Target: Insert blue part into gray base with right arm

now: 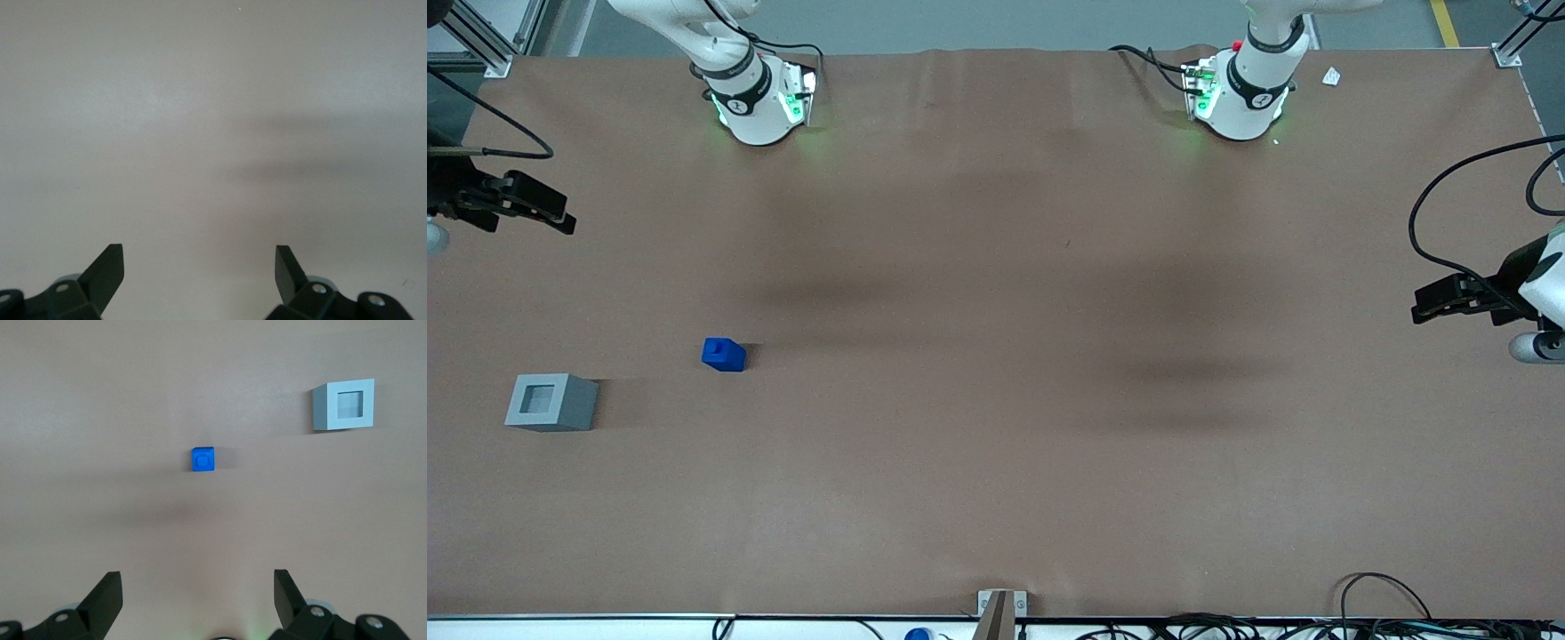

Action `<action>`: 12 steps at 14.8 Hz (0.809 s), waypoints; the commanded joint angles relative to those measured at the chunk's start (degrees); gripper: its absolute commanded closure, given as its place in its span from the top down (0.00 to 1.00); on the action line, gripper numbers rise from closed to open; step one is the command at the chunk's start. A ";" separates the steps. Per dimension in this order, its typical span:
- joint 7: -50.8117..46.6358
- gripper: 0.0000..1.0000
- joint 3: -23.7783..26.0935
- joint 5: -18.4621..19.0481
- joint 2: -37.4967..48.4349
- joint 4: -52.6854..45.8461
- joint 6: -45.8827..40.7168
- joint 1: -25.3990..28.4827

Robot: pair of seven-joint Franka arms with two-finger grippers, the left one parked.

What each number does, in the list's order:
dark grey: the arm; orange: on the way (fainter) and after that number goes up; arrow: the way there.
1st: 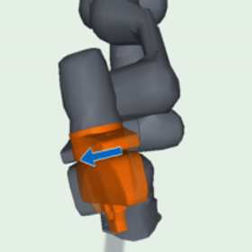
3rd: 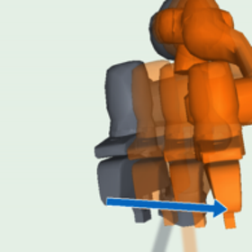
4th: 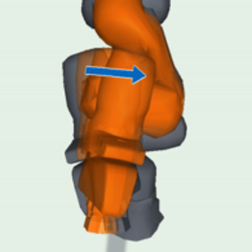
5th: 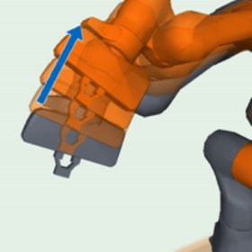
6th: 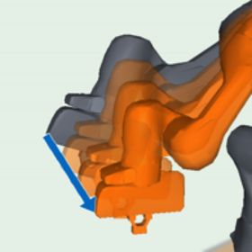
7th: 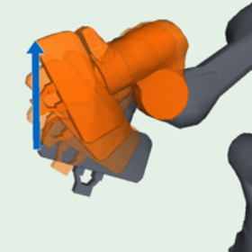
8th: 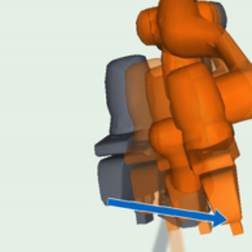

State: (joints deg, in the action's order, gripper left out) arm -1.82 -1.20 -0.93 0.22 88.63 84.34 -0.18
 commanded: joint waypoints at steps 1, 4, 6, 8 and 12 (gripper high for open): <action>-0.12 1.00 0.50 0.50 -1.27 1.09 1.78 -0.61; -0.12 1.00 0.50 0.41 -1.10 6.71 7.39 -0.61; -0.12 1.00 0.58 0.41 -1.09 9.70 10.74 -0.44; -0.21 1.00 0.58 0.41 -1.09 12.86 13.81 -0.35; -0.21 1.00 0.58 0.23 -1.01 18.14 18.48 -0.53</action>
State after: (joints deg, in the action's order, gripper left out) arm -1.82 -1.13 -0.93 -2.36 103.18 100.72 -0.16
